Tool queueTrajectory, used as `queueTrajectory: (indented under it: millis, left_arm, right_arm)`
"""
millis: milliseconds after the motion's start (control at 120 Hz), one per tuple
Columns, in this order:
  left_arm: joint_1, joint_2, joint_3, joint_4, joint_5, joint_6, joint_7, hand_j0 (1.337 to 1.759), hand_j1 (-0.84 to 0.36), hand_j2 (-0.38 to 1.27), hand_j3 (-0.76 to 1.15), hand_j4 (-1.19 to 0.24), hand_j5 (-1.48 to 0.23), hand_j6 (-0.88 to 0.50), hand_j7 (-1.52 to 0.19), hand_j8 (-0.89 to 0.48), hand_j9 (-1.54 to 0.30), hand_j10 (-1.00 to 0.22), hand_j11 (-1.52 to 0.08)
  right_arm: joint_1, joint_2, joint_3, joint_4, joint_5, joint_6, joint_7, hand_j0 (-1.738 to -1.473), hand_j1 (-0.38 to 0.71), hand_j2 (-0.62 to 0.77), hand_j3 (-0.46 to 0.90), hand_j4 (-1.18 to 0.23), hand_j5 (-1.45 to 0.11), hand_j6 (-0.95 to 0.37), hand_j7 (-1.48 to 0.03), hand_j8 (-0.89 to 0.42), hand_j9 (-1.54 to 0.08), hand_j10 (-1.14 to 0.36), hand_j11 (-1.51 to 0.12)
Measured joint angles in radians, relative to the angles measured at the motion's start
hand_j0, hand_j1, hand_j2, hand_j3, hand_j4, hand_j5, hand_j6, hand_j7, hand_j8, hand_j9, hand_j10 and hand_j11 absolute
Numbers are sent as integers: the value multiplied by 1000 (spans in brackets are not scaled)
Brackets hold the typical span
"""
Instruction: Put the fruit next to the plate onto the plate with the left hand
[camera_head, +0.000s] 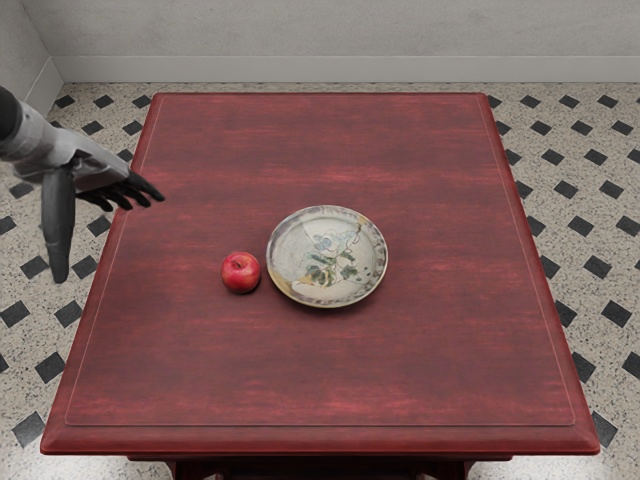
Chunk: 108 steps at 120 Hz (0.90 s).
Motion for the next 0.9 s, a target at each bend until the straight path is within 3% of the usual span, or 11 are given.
queueTrajectory:
  millis: [192, 258, 333, 400, 492, 625, 750, 900]
  left_arm:
    - [-1, -6, -21, 0, 4, 0, 14, 1658, 349, 0, 0, 0, 0, 0, 0, 0, 0, 0, 0]
    - [3, -26, -56, -1, 6, 0, 101, 1658, 349, 0, 0, 0, 0, -1, 0, -1, 0, 0, 0]
    - [12, -161, -78, -3, 6, 48, 192, 1658, 349, 0, 0, 0, 0, -1, 0, -1, 0, 0, 0]
    - [17, -231, -91, -5, 5, 149, 241, 1658, 349, 0, 0, 0, 0, 0, 0, 0, 0, 0, 0]
    - [20, -238, -119, -7, 2, 274, 295, 1658, 349, 0, 0, 0, 0, 0, 0, 0, 0, 0, 0]
    - [141, -295, -200, -9, 15, 454, 403, 1658, 349, 0, 0, 0, 0, 0, 0, 0, 0, 0, 0]
    - [276, -302, -318, -10, 128, 603, 439, 1658, 349, 0, 0, -1, 0, -1, 0, -1, 0, 0, 0]
    - [267, -297, -401, -116, 189, 777, 451, 1658, 349, 0, 0, -1, 0, -1, 0, -1, 0, -1, 0]
  right_arm:
    - [-1, 0, 1, 0, 1, 0, 0, -1658, -331, -3, 0, -15, -20, -15, -20, -15, -20, -15, -20]
    - [-1, 0, 1, 0, 1, 0, 0, -1658, -331, -3, 0, -15, -20, -15, -20, -15, -20, -15, -20]
    - [-1, 0, 1, 0, 1, 0, 0, -1658, -331, -3, 0, -15, -20, -15, -20, -15, -20, -15, -20]
    - [-1, 0, 0, 0, 1, 0, 0, -1658, -331, -3, 0, -15, -20, -15, -20, -15, -20, -15, -20]
    - [-1, 0, 0, 0, 1, 0, 0, -1658, -331, -3, 0, -15, -20, -15, -20, -15, -20, -15, -20]
    - [-1, 0, 0, 0, 1, 0, 0, -1658, -331, -3, 0, -15, -20, -15, -20, -15, -20, -15, -20]
    - [-1, 0, 0, 0, 1, 0, 0, -1658, -331, -3, 0, -15, -20, -15, -20, -15, -20, -15, -20]
    - [-1, 0, 0, 0, 1, 0, 0, -1658, -331, -3, 0, -15, -20, -15, -20, -15, -20, -15, -20]
